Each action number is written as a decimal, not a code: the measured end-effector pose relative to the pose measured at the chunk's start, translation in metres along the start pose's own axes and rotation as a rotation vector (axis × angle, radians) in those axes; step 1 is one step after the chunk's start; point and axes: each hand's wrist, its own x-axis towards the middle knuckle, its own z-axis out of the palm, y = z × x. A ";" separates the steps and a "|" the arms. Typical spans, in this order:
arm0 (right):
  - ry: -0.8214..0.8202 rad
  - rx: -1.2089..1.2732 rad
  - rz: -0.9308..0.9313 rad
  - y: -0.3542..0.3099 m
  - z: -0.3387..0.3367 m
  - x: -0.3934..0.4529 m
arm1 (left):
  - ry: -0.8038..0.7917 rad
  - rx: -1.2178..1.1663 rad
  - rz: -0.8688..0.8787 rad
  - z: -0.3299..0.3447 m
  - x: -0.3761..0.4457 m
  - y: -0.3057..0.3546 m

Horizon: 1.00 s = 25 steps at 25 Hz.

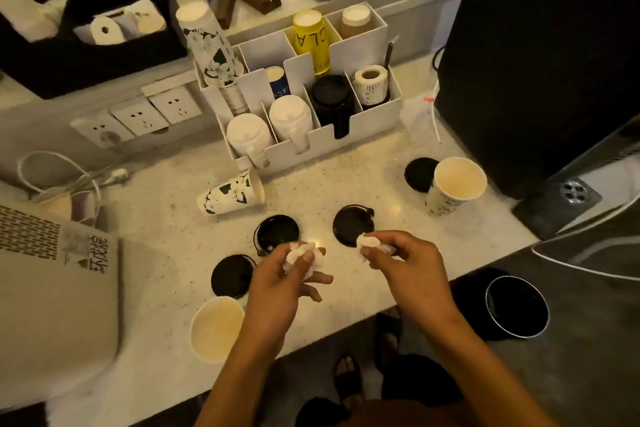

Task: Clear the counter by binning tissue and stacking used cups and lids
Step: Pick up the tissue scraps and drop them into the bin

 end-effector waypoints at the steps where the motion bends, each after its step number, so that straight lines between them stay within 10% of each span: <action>1: 0.034 -0.001 0.002 0.003 -0.005 -0.010 | -0.034 0.005 -0.001 0.003 -0.004 -0.004; 25: 0.762 0.038 0.246 0.167 -0.398 -0.175 | -0.771 0.433 -0.093 0.415 -0.134 -0.092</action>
